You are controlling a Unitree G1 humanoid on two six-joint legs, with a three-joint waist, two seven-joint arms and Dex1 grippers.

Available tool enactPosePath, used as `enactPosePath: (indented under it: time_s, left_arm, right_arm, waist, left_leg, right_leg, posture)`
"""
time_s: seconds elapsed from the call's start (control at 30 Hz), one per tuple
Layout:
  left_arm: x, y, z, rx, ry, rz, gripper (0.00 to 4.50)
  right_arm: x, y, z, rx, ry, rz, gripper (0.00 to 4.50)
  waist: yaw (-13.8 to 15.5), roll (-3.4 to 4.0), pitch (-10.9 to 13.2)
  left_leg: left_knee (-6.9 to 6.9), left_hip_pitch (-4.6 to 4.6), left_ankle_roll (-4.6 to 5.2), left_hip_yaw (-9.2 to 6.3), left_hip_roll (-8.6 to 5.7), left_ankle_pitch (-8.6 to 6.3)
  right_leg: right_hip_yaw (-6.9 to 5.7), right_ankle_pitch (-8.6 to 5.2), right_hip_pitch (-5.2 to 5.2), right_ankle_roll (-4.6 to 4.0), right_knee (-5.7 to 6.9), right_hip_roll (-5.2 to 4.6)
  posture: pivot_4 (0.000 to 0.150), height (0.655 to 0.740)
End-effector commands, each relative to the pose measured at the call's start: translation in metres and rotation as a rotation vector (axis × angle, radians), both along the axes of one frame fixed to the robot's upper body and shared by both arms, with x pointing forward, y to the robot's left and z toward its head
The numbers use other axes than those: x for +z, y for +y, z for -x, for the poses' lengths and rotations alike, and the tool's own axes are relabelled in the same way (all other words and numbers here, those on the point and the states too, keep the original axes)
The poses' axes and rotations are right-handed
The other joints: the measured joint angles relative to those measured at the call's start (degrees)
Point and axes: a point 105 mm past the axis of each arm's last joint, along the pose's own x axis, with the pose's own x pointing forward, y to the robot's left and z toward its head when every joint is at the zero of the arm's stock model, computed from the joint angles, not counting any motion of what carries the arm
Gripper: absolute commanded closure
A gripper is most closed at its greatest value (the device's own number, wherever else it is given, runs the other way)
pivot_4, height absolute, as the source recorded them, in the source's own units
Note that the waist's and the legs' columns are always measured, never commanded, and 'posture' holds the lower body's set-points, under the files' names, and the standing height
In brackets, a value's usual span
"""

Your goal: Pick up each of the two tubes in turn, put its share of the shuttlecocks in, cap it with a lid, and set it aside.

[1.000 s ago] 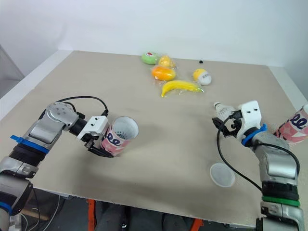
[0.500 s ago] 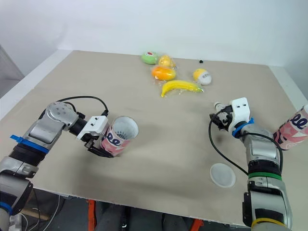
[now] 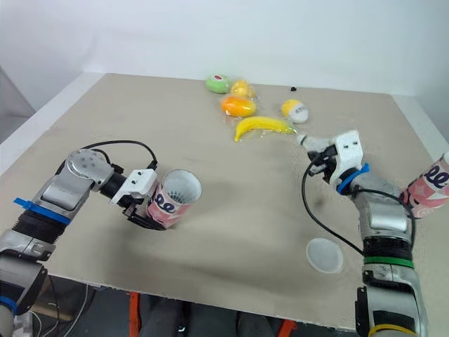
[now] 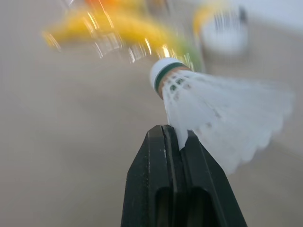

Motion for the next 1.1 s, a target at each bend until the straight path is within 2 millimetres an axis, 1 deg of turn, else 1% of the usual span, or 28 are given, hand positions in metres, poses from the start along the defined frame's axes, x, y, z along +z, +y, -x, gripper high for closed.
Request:
enactPosePath:
  time_s: [0.03,0.1,0.13,0.17,0.23,0.33,0.37,0.43,0.53,0.67,0.77,0.87,0.93,0.97,1.0,1.03,1.1]
  left_arm:
    - [-0.016,-0.008,0.008,-0.037,0.046,-0.019,1.13]
    - [-0.015,-0.009,0.007,-0.039,0.045,-0.018,1.13]
    - [-0.015,-0.010,0.007,-0.041,0.045,-0.017,1.13]
    - [-0.015,-0.011,0.006,-0.042,0.044,-0.016,1.13]
    - [-0.015,-0.012,0.006,-0.043,0.043,-0.014,1.13]
    - [-0.014,-0.012,0.005,-0.043,0.042,-0.012,1.13]
    - [-0.014,-0.013,0.005,-0.043,0.042,-0.012,1.13]
    - [-0.014,-0.013,0.004,-0.041,0.042,-0.011,1.13]
    - [-0.014,-0.013,0.003,-0.039,0.041,-0.011,1.13]
    - [-0.014,-0.012,0.003,-0.036,0.041,-0.011,1.13]
    - [-0.014,-0.012,0.003,-0.036,0.040,-0.011,1.13]
    - [-0.014,-0.012,0.003,-0.037,0.039,-0.010,1.13]
    - [-0.014,-0.012,0.003,-0.037,0.039,-0.010,1.13]
    - [-0.014,-0.012,0.003,-0.037,0.039,-0.010,1.13]
    - [-0.014,-0.012,0.003,-0.036,0.039,-0.010,1.13]
    - [-0.014,-0.012,0.003,-0.036,0.039,-0.010,1.13]
    - [-0.014,-0.012,0.002,-0.035,0.038,-0.010,1.13]
  right_arm:
    - [0.045,0.072,0.051,0.386,-0.132,0.155,4.46]
    - [0.041,0.110,0.086,0.619,-0.117,0.278,4.46]
    - [0.038,0.121,0.097,0.696,-0.109,0.347,4.46]
    - [0.038,0.128,0.100,0.732,-0.110,0.411,4.46]
    - [0.042,0.136,0.101,0.761,-0.126,0.505,4.46]
    - [0.046,0.144,0.103,0.814,-0.148,0.579,4.46]
    - [0.048,0.150,0.105,0.846,-0.161,0.596,4.46]
    - [0.051,0.157,0.109,0.893,-0.177,0.613,4.46]
    - [0.055,0.163,0.110,0.926,-0.189,0.622,4.46]
    - [0.053,0.177,0.118,1.029,-0.200,0.670,4.46]
    - [0.051,0.184,0.115,1.052,-0.205,0.698,4.46]
    - [0.053,0.188,0.115,1.069,-0.198,0.684,3.52]
    - [0.057,0.190,0.119,1.096,-0.192,0.652,2.69]
    - [0.060,0.191,0.120,1.105,-0.197,0.633,2.12]
    - [0.064,0.191,0.121,1.106,-0.205,0.608,1.86]
    - [0.068,0.192,0.122,1.107,-0.212,0.579,1.26]
    - [0.076,0.191,0.122,1.106,-0.201,0.502,0.47]
  waist:
    - [0.11,-0.01,-0.01]
    - [0.06,-0.02,-0.01]
    - [0.06,-0.02,-0.01]
    - [0.06,-0.02,-0.01]
    - [0.06,-0.03,0.00]
    - [0.07,-0.13,0.01]
    - [0.08,-0.18,-0.02]
    - [0.08,-0.23,0.00]
    - [0.16,-0.23,0.00]
    - [0.19,-0.23,0.00]
    - [0.19,-0.23,0.00]
    - [0.19,-0.23,0.00]
    - [0.19,-0.23,0.00]
    - [0.19,-0.23,0.00]
    - [0.19,-0.23,0.00]
    - [0.19,-0.23,0.00]
    - [0.19,-0.23,0.00]
  left_leg:
    - [0.00,0.00,-0.01,-0.03,0.00,0.00]
    - [-0.02,0.00,-0.02,-0.04,0.00,-0.02]
    - [-0.04,0.00,-0.02,-0.05,0.02,-0.03]
    - [-0.04,0.00,-0.02,-0.05,0.02,-0.03]
    - [0.02,0.01,-0.02,-0.05,0.04,-0.03]
    - [0.12,0.02,0.02,0.02,0.02,0.00]
    - [0.13,0.02,0.04,0.08,0.01,0.01]
    - [0.13,0.02,0.05,0.10,0.01,0.01]
    - [0.07,0.01,0.07,0.08,-0.01,0.00]
    - [0.05,0.01,0.07,0.00,-0.03,0.00]
    - [0.07,0.02,0.07,-0.01,-0.01,0.01]
    - [0.08,0.02,0.07,0.03,0.00,0.01]
    - [0.08,0.01,0.07,0.01,0.00,0.01]
    - [0.08,0.01,0.07,0.01,0.00,0.01]
    - [0.08,0.02,0.07,0.00,0.00,0.01]
    - [0.08,0.02,0.07,-0.01,0.00,0.01]
    - [0.08,0.01,0.07,-0.04,0.00,0.01]
  right_leg:
    - [-0.03,-0.02,0.01,-0.01,-0.01,0.00]
    - [-0.04,-0.07,0.01,-0.03,-0.02,0.00]
    - [-0.04,-0.08,0.02,-0.04,-0.02,0.01]
    - [-0.04,-0.08,0.02,-0.04,-0.02,0.00]
    - [-0.06,-0.14,0.01,-0.03,-0.03,0.00]
    - [-0.07,-0.24,-0.13,-0.08,-0.13,-0.11]
    - [-0.07,-0.22,-0.14,-0.12,-0.16,-0.18]
    - [-0.09,-0.09,-0.12,-0.34,-0.19,-0.22]
    - [-0.12,-0.10,-0.11,-0.33,-0.20,-0.22]
    - [-0.17,-0.13,-0.09,-0.24,-0.17,-0.19]
    - [-0.21,-0.13,-0.09,-0.26,-0.13,-0.18]
    - [-0.20,-0.13,-0.09,-0.27,-0.13,-0.19]
    - [-0.21,-0.13,-0.09,-0.27,-0.13,-0.19]
    - [-0.21,-0.12,-0.08,-0.24,-0.12,-0.19]
    - [-0.22,-0.12,-0.08,-0.23,-0.12,-0.19]
    - [-0.23,-0.10,-0.07,-0.19,-0.11,-0.19]
    - [-0.26,-0.09,-0.06,-0.19,-0.10,-0.19]
  posture:
    - [0.150,0.6946]
    - [0.150,0.6946]
    - [0.150,0.6946]
    - [0.150,0.6946]
    - [0.150,0.6946]
    - [0.150,0.6946]
    - [0.150,0.6946]
    - [0.150,0.6946]
    - [0.150,0.6946]
    - [0.150,0.6946]
    - [0.150,0.6946]
    - [0.150,0.6946]
    - [0.150,0.6946]
    - [0.150,0.6946]
    - [0.150,0.6946]
    - [0.150,0.6946]
    - [0.150,0.6946]
